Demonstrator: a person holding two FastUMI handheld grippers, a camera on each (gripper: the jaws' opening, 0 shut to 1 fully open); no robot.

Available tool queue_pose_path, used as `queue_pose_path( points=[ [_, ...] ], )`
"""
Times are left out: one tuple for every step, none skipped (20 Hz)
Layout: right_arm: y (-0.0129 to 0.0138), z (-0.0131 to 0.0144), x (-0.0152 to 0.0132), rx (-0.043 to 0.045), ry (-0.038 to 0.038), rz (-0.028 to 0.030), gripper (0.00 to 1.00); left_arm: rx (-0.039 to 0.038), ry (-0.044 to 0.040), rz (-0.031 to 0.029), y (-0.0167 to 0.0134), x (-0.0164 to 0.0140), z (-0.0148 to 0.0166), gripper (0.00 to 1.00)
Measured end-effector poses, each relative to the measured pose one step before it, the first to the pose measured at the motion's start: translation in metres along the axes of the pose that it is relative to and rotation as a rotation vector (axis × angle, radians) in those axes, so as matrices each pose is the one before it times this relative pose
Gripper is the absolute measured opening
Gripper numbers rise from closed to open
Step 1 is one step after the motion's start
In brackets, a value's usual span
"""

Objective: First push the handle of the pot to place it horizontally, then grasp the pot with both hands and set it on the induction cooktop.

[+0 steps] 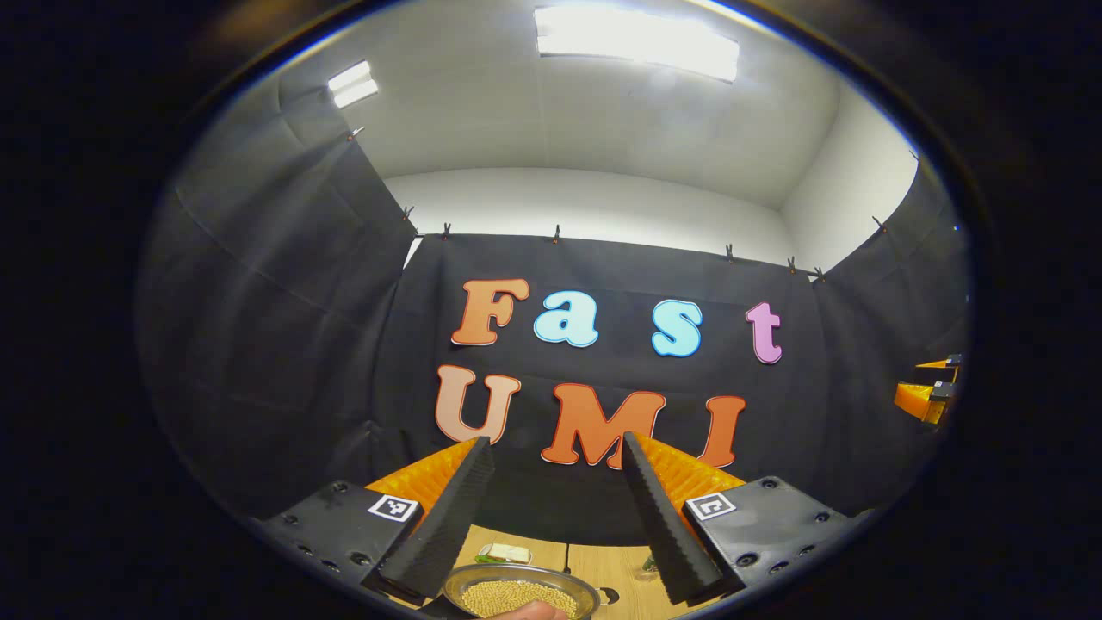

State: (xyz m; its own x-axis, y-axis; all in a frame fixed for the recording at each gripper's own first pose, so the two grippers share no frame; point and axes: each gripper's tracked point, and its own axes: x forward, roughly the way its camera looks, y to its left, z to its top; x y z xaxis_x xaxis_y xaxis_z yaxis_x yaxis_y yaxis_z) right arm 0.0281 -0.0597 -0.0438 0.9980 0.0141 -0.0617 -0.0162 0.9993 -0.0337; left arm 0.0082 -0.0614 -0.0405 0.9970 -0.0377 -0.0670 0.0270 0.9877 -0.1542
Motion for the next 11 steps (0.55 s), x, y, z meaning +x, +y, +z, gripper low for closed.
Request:
queue_pose_path(
  points=[
    [0.00213, -0.00205, -0.00126, -0.00217, 0.00567, 0.00456, 0.89, -0.00111, -0.00076, -0.0014, 0.00012, 0.0003, -0.00121, 0.96],
    [0.00105, -0.00179, -0.00149, -0.00355, 0.00436, 0.00369, 0.89, -0.00303, -0.00166, 0.00099, 0.00047, 0.00173, -0.00136, 0.96],
    [0.0016, -0.00153, -0.00155, -0.0056, 0.00305, 0.00476, 0.89, -0.00303, 0.0016, -0.00214, -0.00095, -0.00011, -0.00251, 0.96],
    [0.00037, -0.00026, -0.00095, -0.00502, -0.00067, 0.00339, 0.89, -0.00375, 0.00436, -0.00315, -0.00115, -0.001, -0.00318, 0.96],
    [-0.00051, -0.00008, -0.00174, -0.00219, -0.00375, 0.00254, 0.89, -0.00169, 0.00893, -0.00771, -0.00269, -0.00087, -0.00516, 0.97],
    [0.00057, -0.00027, -0.00185, -0.00107, -0.0032, 0.00325, 0.89, 0.00311, 0.00651, -0.00712, -0.00302, -0.00006, -0.00356, 0.97],
    [0.00008, -0.00064, -0.00117, -0.00034, -0.00206, 0.00374, 0.89, 0.00575, 0.0056, -0.00009, -0.00082, 0.00075, -0.00277, 0.97],
    [-0.00032, 0.00004, -0.00019, 0.00047, -0.00154, 0.0022, 0.89, 0.00456, 0.0032, 0.0022, 0.00112, 0.00092, -0.00063, 0.96],
    [-0.00099, -0.00046, -0.00034, 0.0, 0.00104, -0.00069, 0.89, 0.00037, 0.00284, 0.00184, -0.00059, 0.00018, -0.0012, 0.96],
    [-0.00099, -0.0002, -0.0016, -0.00004, 0.00078, 0.00199, 0.89, -0.00149, 0.00128, -0.00108, -0.0017, -0.00072, -0.001, 0.96],
    [0.00035, 0.00022, -0.00091, -0.00017, 0.00132, 0.003, 0.89, -0.00106, -0.00188, 0.00088, -0.00016, -0.00011, 0.00042, 0.96]
  ],
)
